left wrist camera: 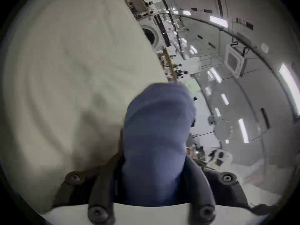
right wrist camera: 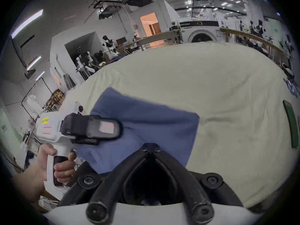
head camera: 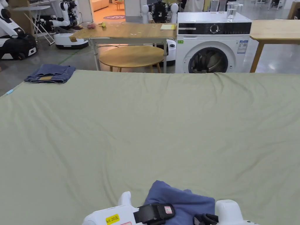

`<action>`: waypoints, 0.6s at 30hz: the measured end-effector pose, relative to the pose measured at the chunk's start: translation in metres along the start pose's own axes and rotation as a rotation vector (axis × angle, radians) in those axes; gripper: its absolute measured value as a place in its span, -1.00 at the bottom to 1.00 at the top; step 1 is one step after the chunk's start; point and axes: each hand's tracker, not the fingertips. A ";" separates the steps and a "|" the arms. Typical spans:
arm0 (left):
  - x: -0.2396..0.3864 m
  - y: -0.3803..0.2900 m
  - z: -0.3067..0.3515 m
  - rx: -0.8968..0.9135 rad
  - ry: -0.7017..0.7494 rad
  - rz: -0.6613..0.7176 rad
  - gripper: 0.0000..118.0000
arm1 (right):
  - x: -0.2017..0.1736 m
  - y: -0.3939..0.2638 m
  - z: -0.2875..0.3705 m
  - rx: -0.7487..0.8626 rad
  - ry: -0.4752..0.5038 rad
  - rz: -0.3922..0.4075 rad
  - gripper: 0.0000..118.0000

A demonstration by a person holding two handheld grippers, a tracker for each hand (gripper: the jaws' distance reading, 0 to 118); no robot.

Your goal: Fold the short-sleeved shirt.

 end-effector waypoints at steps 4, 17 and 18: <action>0.000 0.022 0.043 0.055 0.013 -0.056 -0.58 | -0.019 0.012 0.015 0.048 -0.016 0.099 -1.00; -0.103 0.217 0.317 0.279 0.492 -0.070 -0.58 | -0.071 0.039 0.001 0.101 0.007 0.102 -1.00; -0.113 0.228 0.331 0.290 0.511 -0.046 -0.58 | -0.075 0.039 -0.003 0.099 0.006 0.101 -1.00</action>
